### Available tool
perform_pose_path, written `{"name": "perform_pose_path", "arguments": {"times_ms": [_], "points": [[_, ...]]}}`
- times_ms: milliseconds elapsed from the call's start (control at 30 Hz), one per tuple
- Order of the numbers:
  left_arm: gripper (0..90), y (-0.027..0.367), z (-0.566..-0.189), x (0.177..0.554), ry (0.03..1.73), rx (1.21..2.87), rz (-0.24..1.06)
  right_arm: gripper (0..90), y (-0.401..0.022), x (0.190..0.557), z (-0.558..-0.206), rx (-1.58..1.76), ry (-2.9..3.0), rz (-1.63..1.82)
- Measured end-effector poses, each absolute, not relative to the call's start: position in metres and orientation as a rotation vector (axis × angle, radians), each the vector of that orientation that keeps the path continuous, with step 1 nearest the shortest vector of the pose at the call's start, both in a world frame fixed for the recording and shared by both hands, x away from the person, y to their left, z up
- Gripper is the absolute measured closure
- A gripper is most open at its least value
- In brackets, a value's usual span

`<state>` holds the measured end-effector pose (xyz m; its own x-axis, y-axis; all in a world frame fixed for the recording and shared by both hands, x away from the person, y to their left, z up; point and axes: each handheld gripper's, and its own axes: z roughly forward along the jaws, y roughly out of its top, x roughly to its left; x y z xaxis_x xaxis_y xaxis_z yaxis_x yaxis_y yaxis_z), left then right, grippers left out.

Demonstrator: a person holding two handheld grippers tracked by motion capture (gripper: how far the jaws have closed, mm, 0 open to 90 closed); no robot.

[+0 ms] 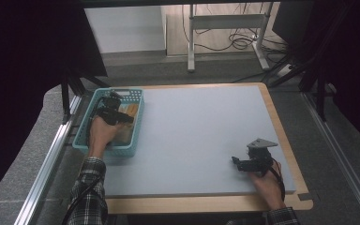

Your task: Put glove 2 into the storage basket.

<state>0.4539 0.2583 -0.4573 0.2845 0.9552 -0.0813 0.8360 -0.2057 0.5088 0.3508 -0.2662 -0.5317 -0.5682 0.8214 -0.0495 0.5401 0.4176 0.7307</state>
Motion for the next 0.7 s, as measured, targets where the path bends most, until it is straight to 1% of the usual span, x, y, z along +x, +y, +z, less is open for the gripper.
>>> {"name": "perform_pose_path", "arguments": {"times_ms": [67,200,267,300,333,433,567,667,700], "points": [[36.9,0.259,-0.452,0.451,1.586,2.102,0.373,15.3,-0.266,0.351,-0.532,1.16,2.276,0.955],[60.2,0.262,-0.452,0.448,1.603,2.083,0.403,15.4,-0.266,0.351,-0.532,1.161,2.275,0.956],[69.2,0.265,-0.453,0.448,1.635,2.06,0.43,15.3,-0.266,0.351,-0.532,1.161,2.276,0.955],[72.1,0.267,-0.454,0.449,1.648,2.06,0.434,15.3,-0.266,0.351,-0.532,1.161,2.276,0.956],[74.0,0.269,-0.456,0.45,1.665,2.056,0.437,15.3,-0.266,0.351,-0.532,1.161,2.276,0.955],[75.4,0.27,-0.464,0.455,1.72,2.09,0.443,15.3,-0.266,0.351,-0.532,1.161,2.276,0.955],[75.2,0.27,-0.475,0.461,1.78,2.121,0.499,15.3,-0.266,0.351,-0.532,1.16,2.275,0.956],[74.5,0.272,-0.483,0.466,1.829,2.128,0.517,15.3,-0.266,0.351,-0.532,1.16,2.275,0.956],[74.5,0.273,-0.486,0.469,1.839,2.129,0.503,15.3,-0.266,0.351,-0.532,1.16,2.275,0.956]]}}
